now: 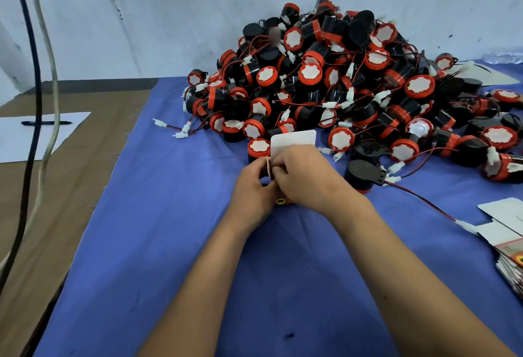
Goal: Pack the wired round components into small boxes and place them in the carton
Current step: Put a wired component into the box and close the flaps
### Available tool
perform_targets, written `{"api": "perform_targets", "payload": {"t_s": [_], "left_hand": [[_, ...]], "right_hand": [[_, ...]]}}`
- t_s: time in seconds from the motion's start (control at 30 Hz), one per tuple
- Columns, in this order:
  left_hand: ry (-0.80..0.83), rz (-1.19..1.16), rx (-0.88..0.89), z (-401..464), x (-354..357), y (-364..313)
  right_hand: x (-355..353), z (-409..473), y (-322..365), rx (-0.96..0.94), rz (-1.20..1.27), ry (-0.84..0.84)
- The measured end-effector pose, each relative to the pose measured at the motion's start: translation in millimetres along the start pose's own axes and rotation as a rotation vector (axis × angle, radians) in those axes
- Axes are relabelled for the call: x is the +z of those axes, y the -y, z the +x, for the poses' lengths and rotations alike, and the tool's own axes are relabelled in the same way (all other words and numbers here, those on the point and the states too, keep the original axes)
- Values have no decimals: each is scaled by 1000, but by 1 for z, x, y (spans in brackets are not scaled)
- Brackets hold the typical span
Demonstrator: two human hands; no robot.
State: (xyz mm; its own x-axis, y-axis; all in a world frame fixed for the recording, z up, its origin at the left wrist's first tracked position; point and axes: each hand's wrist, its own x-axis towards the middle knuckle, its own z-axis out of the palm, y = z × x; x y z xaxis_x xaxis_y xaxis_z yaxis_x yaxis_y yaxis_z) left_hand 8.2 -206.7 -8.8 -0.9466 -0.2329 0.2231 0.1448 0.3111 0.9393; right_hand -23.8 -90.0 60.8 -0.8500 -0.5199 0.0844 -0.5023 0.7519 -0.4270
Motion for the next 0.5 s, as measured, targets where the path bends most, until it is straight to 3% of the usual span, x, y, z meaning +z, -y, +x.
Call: {"api": "perform_targets", "payload": {"t_s": [0.2,0.3,0.37,0.5], "left_hand": [[66,-73,42,-2,-3,0],[265,-184,-39,-1,-16,1],[315,-181,-59,-1,-20,2],[263,-147,-24,-3,-15,1]], "right_hand": [[-3,3,-11,48,194,-175],[1,2,-15,70,202,-234],[4,-1,-14,37,170,-270],[9,-8,-12,-113,13,-177]]}}
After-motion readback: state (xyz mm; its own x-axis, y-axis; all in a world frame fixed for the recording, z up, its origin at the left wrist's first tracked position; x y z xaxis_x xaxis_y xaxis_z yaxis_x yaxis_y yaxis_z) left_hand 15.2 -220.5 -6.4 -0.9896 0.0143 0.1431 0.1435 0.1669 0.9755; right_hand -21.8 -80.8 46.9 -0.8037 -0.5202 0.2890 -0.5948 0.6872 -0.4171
